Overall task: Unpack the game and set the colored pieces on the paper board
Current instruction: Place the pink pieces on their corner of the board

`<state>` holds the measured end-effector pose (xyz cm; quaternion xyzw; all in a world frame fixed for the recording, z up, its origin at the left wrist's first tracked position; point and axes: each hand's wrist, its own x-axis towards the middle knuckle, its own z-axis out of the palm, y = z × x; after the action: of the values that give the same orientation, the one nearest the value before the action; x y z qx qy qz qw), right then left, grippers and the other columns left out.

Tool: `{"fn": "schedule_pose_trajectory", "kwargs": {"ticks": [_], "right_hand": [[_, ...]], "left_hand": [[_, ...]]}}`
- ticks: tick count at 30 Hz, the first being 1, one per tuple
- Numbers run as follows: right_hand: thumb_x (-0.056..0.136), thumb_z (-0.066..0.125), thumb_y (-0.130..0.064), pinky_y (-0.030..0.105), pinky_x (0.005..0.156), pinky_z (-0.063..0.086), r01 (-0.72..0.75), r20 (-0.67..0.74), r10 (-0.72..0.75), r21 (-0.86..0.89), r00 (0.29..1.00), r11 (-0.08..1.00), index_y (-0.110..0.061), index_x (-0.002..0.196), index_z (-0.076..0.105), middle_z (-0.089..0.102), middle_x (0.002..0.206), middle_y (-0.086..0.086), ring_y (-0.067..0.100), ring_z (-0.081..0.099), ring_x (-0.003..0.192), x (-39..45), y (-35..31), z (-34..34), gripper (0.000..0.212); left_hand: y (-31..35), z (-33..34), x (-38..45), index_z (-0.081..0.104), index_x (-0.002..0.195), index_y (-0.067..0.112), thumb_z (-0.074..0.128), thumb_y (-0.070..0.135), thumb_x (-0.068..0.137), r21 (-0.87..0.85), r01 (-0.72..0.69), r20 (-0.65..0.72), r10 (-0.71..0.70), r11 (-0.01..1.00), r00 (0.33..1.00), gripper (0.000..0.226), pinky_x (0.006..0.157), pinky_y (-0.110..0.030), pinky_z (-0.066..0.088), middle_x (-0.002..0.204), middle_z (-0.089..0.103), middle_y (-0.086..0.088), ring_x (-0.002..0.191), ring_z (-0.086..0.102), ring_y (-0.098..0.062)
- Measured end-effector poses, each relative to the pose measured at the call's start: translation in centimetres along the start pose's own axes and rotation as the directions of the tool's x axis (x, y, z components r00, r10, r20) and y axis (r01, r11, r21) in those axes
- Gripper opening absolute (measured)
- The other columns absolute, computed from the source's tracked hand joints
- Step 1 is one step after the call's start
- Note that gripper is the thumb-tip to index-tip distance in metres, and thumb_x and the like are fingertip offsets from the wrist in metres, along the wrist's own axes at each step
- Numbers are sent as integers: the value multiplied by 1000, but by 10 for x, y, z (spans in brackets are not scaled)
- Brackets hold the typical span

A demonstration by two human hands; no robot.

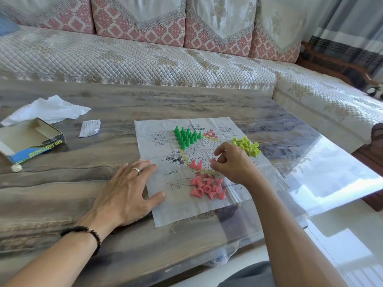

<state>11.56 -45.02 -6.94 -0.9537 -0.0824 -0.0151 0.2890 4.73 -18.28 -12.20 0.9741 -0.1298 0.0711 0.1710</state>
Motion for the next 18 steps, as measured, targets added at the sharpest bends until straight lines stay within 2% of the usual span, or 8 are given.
{"fn": "schedule_pose_trajectory", "kwargs": {"ticks": [5, 8, 12, 18], "right_hand": [[85, 64, -12, 13, 58, 43, 44, 40, -39, -119, 998, 992, -12, 93, 72, 66, 79, -4, 7, 60, 71, 2, -5, 1, 11], [83, 65, -10, 8, 53, 39, 56, 106, -40, -144, 994, 988, -12, 92, 73, 65, 74, -6, 3, 58, 66, 1, -6, 2, 11], [84, 68, -13, 16, 56, 46, 52, 144, -33, -134, 989, 990, -12, 90, 72, 68, 74, -4, 9, 64, 68, 2, -6, 4, 8], [85, 68, -14, 15, 55, 42, 66, 143, -47, -134, 989, 989, -12, 90, 71, 65, 74, -6, 6, 59, 66, 5, -5, 8, 7]], "left_hand": [[0, 0, -1, 30, 147, 27, 21, 78, 69, 3, 10, 10, -10, 1000, 1000, 94, 117, -26, 2, 154, 26, 11, 143, 16, -5], [1, -1, -1, 30, 147, 27, 20, 78, 69, 5, 10, 9, -10, 1000, 1000, 94, 117, -25, 2, 155, 25, 11, 143, 15, -5], [1, -1, -1, 31, 147, 28, 20, 78, 69, 2, 7, 8, -7, 1000, 1000, 93, 115, -23, -1, 155, 25, 11, 143, 15, -5], [1, -1, -1, 35, 145, 27, 21, 78, 68, -10, 7, 3, -7, 1000, 1000, 93, 115, -23, 0, 154, 27, 9, 143, 17, -6]]}}
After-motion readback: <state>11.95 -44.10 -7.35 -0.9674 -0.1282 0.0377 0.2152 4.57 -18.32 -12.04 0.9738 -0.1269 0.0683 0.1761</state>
